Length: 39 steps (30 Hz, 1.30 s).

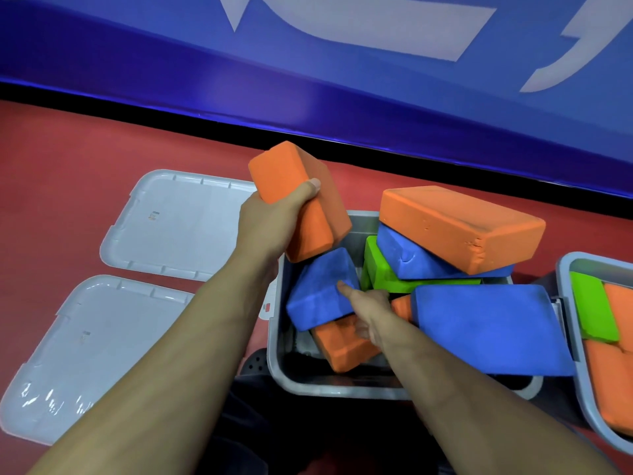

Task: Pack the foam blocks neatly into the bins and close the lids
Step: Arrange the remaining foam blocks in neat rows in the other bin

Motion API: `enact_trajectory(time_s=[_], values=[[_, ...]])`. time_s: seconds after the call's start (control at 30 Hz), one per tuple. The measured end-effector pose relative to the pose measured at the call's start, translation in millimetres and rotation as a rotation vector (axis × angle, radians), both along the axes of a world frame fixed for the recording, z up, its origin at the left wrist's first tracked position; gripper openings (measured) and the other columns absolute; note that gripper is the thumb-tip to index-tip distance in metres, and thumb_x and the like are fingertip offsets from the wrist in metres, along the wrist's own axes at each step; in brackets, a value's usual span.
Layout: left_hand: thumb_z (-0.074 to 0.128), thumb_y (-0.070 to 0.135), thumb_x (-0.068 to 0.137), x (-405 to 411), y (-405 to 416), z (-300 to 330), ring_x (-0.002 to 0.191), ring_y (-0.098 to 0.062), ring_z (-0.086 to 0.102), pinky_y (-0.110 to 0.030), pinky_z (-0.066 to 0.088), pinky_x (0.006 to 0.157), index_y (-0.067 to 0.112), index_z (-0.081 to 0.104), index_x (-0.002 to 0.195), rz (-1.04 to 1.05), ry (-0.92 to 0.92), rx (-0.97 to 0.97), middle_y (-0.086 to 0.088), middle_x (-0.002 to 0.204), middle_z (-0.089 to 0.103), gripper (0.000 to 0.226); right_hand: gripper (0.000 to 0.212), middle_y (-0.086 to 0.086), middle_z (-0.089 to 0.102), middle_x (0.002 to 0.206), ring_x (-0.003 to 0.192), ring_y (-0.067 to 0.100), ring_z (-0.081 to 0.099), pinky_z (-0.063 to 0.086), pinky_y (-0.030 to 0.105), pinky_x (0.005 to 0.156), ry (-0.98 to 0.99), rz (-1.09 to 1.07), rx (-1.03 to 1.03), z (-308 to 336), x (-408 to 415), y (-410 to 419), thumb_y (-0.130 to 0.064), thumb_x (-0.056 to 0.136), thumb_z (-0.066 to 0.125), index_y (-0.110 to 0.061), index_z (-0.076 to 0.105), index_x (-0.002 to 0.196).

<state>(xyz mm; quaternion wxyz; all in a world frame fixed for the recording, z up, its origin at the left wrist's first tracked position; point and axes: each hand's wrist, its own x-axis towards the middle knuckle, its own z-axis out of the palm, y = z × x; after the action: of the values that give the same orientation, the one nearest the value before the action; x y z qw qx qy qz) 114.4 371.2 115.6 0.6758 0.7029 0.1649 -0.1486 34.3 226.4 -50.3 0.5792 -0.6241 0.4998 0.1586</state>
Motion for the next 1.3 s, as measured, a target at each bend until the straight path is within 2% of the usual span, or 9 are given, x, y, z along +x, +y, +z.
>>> enact_trajectory(time_s=[0.1,0.17,0.27,0.37,0.6,0.73,0.87,1.07,1.3], values=[[0.086,0.045,0.075,-0.6,-0.5,0.5,0.088,-0.013,0.076,-0.045,0.062,0.088,0.022,0.072,0.099,-0.003,0.001,-0.002,0.007,0.096,0.078,0.036,0.108,0.014,0.059,0.131,0.094,0.035,0.064,0.053,0.042,0.071,0.079,0.009,0.095,9.5,-1.4,2.2,-0.063,0.07,0.082,-0.012,0.026,0.148],[0.086,0.045,0.075,-0.7,0.2,0.6,0.088,-0.013,0.076,-0.045,0.062,0.088,0.022,0.072,0.1,-0.002,0.002,-0.005,0.007,0.095,0.079,0.036,0.1,0.014,0.057,0.136,0.097,0.035,0.063,0.05,0.038,0.066,0.093,0.042,0.125,5.5,-1.1,4.3,-0.061,0.076,0.078,-0.012,0.032,0.149],[0.085,0.046,0.076,-0.5,2.8,-0.6,0.088,-0.014,0.076,-0.046,0.062,0.088,0.022,0.073,0.101,-0.006,0.002,0.005,0.007,0.095,0.079,0.037,0.082,0.014,0.058,0.134,0.116,0.036,0.061,0.049,0.039,0.076,0.085,0.028,0.125,4.3,3.9,6.1,-0.055,0.083,0.074,-0.008,0.046,0.143],[0.085,0.048,0.075,1.4,8.0,-2.8,0.089,-0.015,0.076,-0.048,0.062,0.089,0.023,0.073,0.101,-0.006,0.006,0.025,0.007,0.095,0.079,0.038,0.068,0.015,0.06,0.132,0.117,0.036,0.061,0.048,0.034,0.063,0.082,0.006,0.17,6.4,8.1,6.5,-0.048,0.09,0.07,-0.009,0.049,0.14],[0.086,0.051,0.072,6.4,14.1,0.0,0.089,-0.016,0.076,-0.047,0.062,0.086,0.024,0.072,0.104,0.018,0.003,0.024,0.006,0.097,0.078,0.045,0.056,0.008,0.06,0.123,0.092,0.032,0.068,0.054,0.034,0.062,-0.015,-0.104,0.132,30.5,23.3,-11.1,-0.061,0.086,0.066,-0.024,0.053,0.126],[0.085,0.05,0.074,5.6,15.0,3.1,0.088,-0.015,0.075,-0.044,0.063,0.084,0.023,0.07,0.105,0.009,-0.029,0.056,0.005,0.099,0.077,0.043,0.07,0.009,0.066,0.118,0.1,0.033,0.067,0.059,0.043,0.07,-0.063,-0.047,-0.011,38.4,17.2,-22.6,-0.059,0.07,0.081,-0.015,0.059,0.121],[0.085,0.049,0.075,5.5,16.8,4.0,0.088,-0.014,0.072,-0.043,0.062,0.084,0.025,0.068,0.1,-0.007,-0.092,0.136,0.006,0.098,0.074,0.038,0.101,0.006,0.069,0.108,0.102,0.032,0.068,0.058,0.042,0.081,-0.061,0.296,-0.41,56.9,2.3,-22.3,-0.077,0.051,0.076,-0.005,0.059,0.12],[0.08,0.062,0.068,5.4,15.7,4.4,0.091,-0.019,0.071,-0.047,0.06,0.088,0.029,0.065,0.093,-0.064,-0.122,0.252,0.007,0.098,0.072,0.044,0.091,0.008,0.061,0.129,0.121,0.03,0.057,0.048,0.038,0.091,-0.085,0.555,-0.628,110.6,-10.8,-33.5,-0.073,0.07,0.072,-0.01,0.046,0.129],[0.075,0.072,0.055,4.7,11.6,13.2,0.092,-0.022,0.071,-0.05,0.06,0.088,0.026,0.068,0.098,-0.091,-0.116,0.296,0.004,0.1,0.072,0.064,0.085,0.003,0.072,0.108,0.098,0.027,0.067,0.055,0.045,0.087,-0.193,0.439,-0.585,151.6,-17.5,-65.5,-0.086,0.061,0.059,-0.015,0.065,0.106]])
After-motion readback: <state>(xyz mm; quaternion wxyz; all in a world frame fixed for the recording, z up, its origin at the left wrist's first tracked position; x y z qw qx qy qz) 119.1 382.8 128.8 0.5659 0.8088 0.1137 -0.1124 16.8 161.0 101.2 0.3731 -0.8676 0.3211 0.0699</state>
